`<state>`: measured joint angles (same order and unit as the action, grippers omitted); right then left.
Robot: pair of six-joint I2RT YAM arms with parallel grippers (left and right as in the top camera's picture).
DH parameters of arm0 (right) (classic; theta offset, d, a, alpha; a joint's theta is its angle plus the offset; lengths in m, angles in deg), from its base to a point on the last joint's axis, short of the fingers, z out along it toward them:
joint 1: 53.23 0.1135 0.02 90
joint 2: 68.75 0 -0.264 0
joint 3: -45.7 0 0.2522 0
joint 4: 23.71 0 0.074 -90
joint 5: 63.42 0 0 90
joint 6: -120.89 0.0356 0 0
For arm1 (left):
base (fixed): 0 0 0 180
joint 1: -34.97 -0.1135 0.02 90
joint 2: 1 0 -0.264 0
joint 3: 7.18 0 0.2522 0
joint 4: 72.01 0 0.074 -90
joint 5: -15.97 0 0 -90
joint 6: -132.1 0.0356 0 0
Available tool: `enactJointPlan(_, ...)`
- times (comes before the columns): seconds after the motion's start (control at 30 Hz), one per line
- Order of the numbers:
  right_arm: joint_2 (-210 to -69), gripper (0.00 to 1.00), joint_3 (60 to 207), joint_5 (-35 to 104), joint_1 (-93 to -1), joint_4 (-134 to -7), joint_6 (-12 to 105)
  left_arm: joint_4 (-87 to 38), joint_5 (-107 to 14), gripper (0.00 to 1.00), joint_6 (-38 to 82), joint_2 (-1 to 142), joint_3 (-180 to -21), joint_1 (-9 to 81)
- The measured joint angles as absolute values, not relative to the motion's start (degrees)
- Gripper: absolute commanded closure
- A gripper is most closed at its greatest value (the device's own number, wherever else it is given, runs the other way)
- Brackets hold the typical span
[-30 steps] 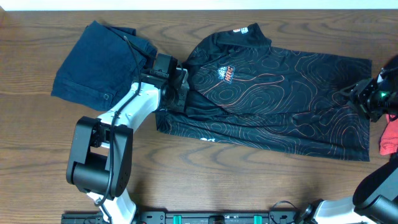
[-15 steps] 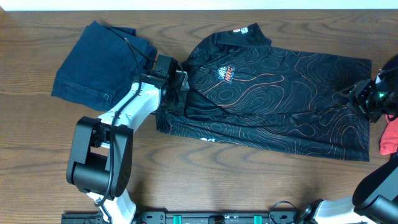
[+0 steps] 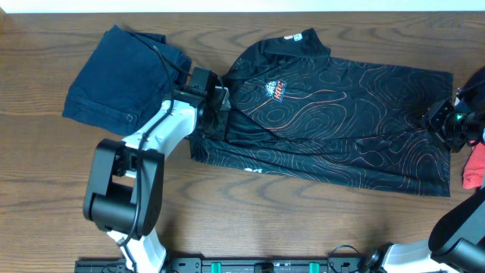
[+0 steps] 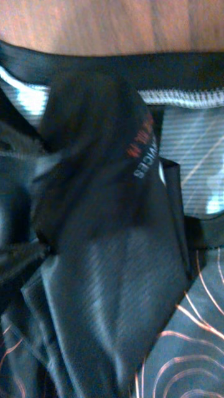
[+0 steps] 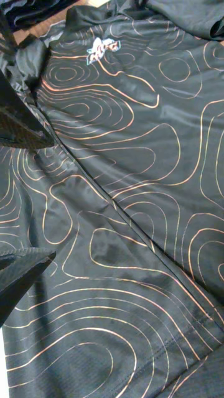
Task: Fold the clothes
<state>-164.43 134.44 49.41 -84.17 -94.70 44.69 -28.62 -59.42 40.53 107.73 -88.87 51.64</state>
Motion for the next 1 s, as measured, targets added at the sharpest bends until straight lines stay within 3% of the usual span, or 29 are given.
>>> enactJointPlan(0.1, -164.4, 0.50, 134.4, 49.2, -84.2, -94.7, 44.7, -29.5, -59.6, 0.75, 40.4, 109.3, -88.9, 51.6)
enactJointPlan(0.2, -164.4, 0.50, 134.4, 49.0, -84.2, -94.7, 44.7, -30.7, -59.6, 0.94, 40.5, 109.5, -88.9, 51.6)
enactJointPlan(0.5, -164.4, 0.50, 134.4, 49.0, -84.2, -94.7, 44.7, -26.7, -59.6, 0.94, 40.6, 108.0, -92.6, 51.7)
enactJointPlan(1.0, -164.4, 0.50, 134.4, 49.0, -84.2, -94.6, 44.7, -33.7, -59.4, 0.94, 40.6, 104.1, -95.1, 56.7)
